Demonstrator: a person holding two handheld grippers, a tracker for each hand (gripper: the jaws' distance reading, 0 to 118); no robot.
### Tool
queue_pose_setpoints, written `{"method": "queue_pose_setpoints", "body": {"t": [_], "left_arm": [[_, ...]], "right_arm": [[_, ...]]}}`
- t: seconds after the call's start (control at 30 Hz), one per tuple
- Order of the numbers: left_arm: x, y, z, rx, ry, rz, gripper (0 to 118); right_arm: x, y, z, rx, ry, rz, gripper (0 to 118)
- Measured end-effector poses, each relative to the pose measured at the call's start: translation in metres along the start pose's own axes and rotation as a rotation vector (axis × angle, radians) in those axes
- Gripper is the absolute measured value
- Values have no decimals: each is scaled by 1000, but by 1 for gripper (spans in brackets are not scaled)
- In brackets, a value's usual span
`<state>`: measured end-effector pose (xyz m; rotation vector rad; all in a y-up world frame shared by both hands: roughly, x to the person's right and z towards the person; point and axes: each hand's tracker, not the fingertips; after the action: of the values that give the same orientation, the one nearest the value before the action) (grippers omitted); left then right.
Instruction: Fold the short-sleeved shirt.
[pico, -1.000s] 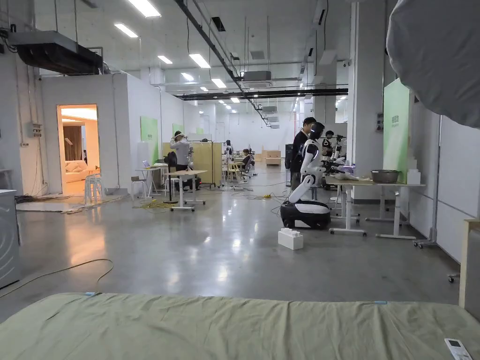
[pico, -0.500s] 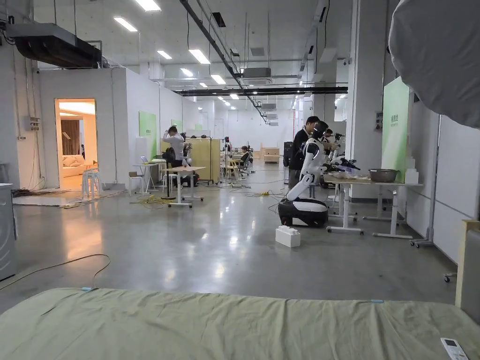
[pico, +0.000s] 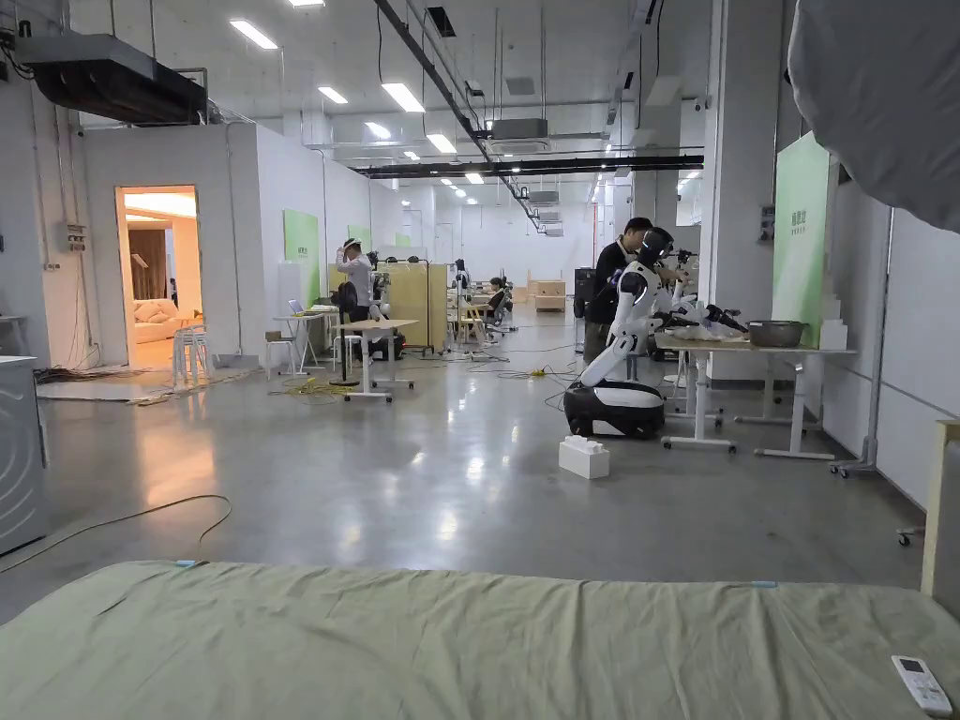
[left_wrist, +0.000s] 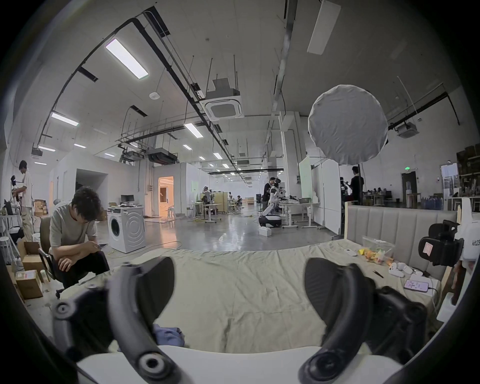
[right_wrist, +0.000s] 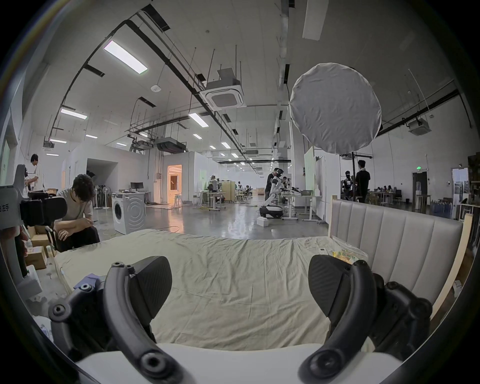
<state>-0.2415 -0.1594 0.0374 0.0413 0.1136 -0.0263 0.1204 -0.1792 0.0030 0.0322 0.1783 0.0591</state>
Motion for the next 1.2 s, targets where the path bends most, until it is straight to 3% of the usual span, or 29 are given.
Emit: {"method": "queue_pose_setpoints", "body": {"t": [0.1, 1.2], "left_arm": [[3, -3, 1, 20, -17, -24, 118], [5, -1, -1, 5, -47, -14, 118]], "right_arm": [[1, -1, 1, 3, -6, -14, 118], [3, -2, 8, 29, 4, -19, 118]]}}
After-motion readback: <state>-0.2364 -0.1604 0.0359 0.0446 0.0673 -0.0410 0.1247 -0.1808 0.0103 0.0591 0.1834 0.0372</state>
